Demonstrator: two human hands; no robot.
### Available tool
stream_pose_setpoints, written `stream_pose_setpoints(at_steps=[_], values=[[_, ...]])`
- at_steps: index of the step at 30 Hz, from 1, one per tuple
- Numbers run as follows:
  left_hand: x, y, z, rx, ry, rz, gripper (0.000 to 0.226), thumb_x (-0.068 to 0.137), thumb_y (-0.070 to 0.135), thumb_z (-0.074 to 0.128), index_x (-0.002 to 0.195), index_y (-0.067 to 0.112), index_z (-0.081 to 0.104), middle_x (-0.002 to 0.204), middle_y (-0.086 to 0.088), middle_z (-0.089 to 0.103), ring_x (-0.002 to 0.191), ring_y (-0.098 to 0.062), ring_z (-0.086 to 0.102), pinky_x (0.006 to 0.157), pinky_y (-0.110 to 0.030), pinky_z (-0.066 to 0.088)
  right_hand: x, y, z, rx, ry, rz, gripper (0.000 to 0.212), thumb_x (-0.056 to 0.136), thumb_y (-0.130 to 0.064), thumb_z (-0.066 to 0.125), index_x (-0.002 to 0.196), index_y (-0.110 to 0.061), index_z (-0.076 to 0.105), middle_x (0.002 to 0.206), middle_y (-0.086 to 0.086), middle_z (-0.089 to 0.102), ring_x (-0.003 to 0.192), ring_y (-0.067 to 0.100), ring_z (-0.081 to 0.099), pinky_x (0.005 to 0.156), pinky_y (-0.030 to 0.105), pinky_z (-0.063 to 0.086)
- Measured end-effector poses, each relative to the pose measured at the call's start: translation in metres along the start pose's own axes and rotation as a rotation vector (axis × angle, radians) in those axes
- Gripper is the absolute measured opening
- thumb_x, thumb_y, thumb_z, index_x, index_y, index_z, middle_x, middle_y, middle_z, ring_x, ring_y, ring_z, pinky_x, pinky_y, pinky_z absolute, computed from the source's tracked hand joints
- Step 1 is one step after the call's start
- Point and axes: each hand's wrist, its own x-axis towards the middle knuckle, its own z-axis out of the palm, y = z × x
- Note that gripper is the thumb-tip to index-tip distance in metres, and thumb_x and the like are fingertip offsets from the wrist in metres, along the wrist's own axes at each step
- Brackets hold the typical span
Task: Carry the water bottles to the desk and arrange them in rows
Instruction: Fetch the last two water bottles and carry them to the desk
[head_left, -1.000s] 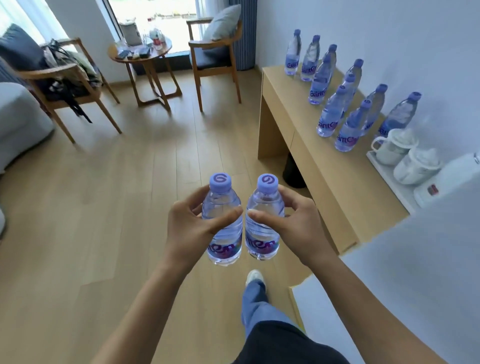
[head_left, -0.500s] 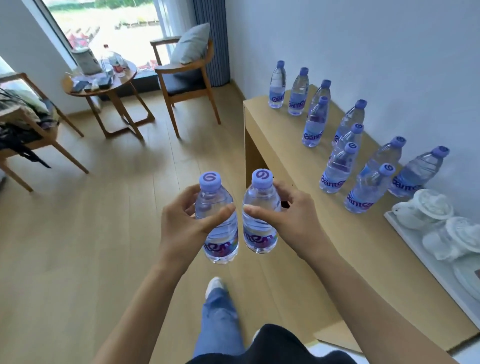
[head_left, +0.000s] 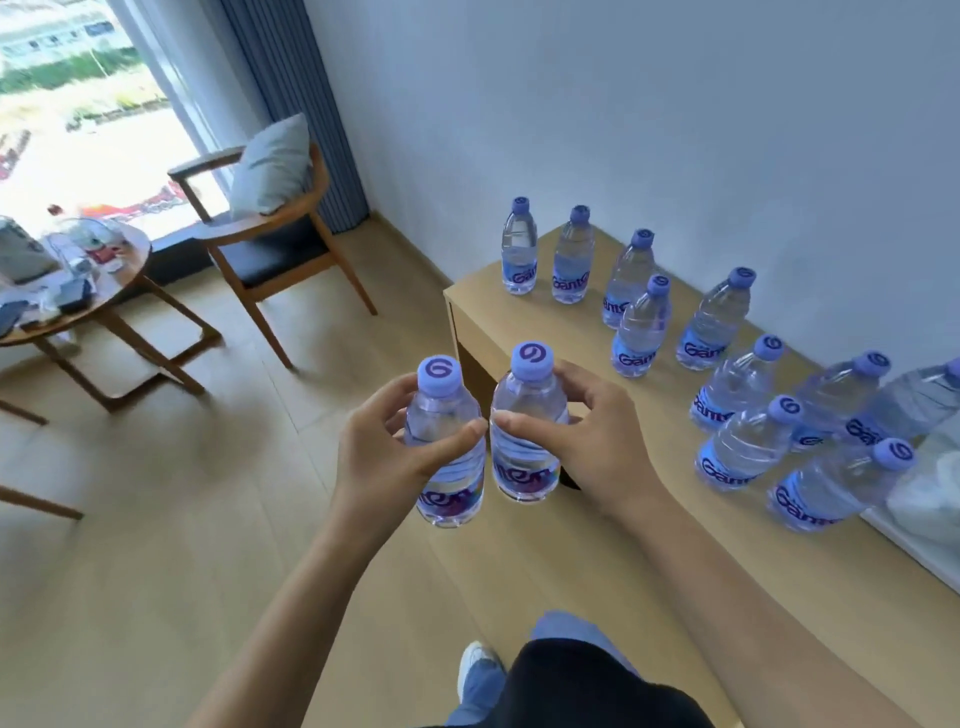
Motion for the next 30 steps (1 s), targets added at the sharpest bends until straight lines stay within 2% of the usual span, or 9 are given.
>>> stream_pose_setpoints(at_steps=[4, 8, 10, 13, 17, 22, 28, 30], values=[[0.052, -0.006, 0.006, -0.028, -0.05, -0.004, 0.038, 0.068, 0.02, 0.089, 0.101, 0.026, 0.071, 0.091, 0.01, 0.076, 0.083, -0.006, 0.072, 0.067, -0.016, 0.055, 0.037, 0.008, 0.002, -0.002, 0.07, 0.038, 0.033, 0.071, -0.023, 0.089, 0.1, -0.025, 0.074, 0.093, -0.01, 0.076, 0.091, 0.012, 0.07, 0.086, 0.042, 0.058], [0.124, -0.016, 0.028, -0.019, -0.103, 0.002, 0.04, 0.066, 0.022, 0.09, 0.101, 0.022, 0.071, 0.091, 0.008, 0.075, 0.085, -0.008, 0.072, 0.071, -0.022, 0.058, 0.093, 0.024, -0.007, 0.017, 0.139, 0.096, 0.034, 0.07, -0.021, 0.09, 0.1, -0.022, 0.074, 0.093, -0.008, 0.075, 0.092, 0.013, 0.07, 0.087, 0.046, 0.057], [0.156, -0.02, 0.041, -0.028, -0.116, 0.007, 0.042, 0.065, 0.021, 0.09, 0.101, 0.023, 0.07, 0.092, 0.008, 0.075, 0.085, -0.009, 0.072, 0.072, -0.023, 0.059, 0.123, 0.029, -0.014, 0.031, 0.145, 0.119, 0.034, 0.07, -0.019, 0.089, 0.1, -0.021, 0.073, 0.093, -0.008, 0.075, 0.092, 0.014, 0.07, 0.088, 0.043, 0.057], [0.2, -0.023, 0.057, -0.031, -0.134, 0.016, 0.043, 0.064, 0.022, 0.091, 0.1, 0.027, 0.069, 0.092, 0.009, 0.075, 0.084, -0.008, 0.072, 0.071, -0.021, 0.058, 0.166, 0.034, -0.026, 0.032, 0.16, 0.099, 0.032, 0.071, -0.016, 0.089, 0.1, -0.019, 0.074, 0.092, -0.007, 0.076, 0.091, 0.012, 0.071, 0.085, 0.033, 0.057], [0.25, -0.029, 0.076, 0.005, -0.174, 0.034, 0.045, 0.061, 0.03, 0.092, 0.097, 0.034, 0.067, 0.095, 0.01, 0.073, 0.087, -0.008, 0.071, 0.074, -0.024, 0.059, 0.21, 0.045, -0.043, 0.014, 0.177, 0.091, 0.042, 0.07, -0.022, 0.09, 0.108, -0.02, 0.072, 0.099, -0.009, 0.075, 0.097, 0.007, 0.069, 0.087, 0.024, 0.054], [0.291, -0.047, 0.1, 0.064, -0.229, 0.045, 0.044, 0.061, 0.026, 0.093, 0.088, 0.038, 0.061, 0.091, 0.014, 0.071, 0.085, -0.006, 0.069, 0.069, -0.017, 0.054, 0.243, 0.065, -0.057, -0.047, 0.26, 0.13, 0.039, 0.07, -0.021, 0.09, 0.103, -0.028, 0.071, 0.098, -0.008, 0.074, 0.09, -0.002, 0.067, 0.076, 0.009, 0.047], [0.329, -0.078, 0.129, 0.088, -0.333, -0.039, 0.047, 0.064, 0.022, 0.091, 0.091, 0.038, 0.056, 0.088, 0.02, 0.07, 0.082, 0.002, 0.066, 0.066, -0.013, 0.051, 0.268, 0.098, -0.062, -0.138, 0.373, 0.245, 0.044, 0.066, -0.022, 0.091, 0.095, -0.041, 0.063, 0.089, -0.03, 0.07, 0.088, -0.016, 0.061, 0.073, 0.003, 0.043], [0.34, -0.088, 0.139, 0.091, -0.374, -0.072, 0.048, 0.064, 0.023, 0.091, 0.094, 0.031, 0.054, 0.089, 0.022, 0.068, 0.081, 0.004, 0.066, 0.067, -0.017, 0.052, 0.276, 0.109, -0.063, -0.17, 0.402, 0.289, 0.045, 0.065, -0.023, 0.091, 0.092, -0.041, 0.059, 0.085, -0.029, 0.069, 0.086, -0.021, 0.058, 0.071, 0.001, 0.041]])
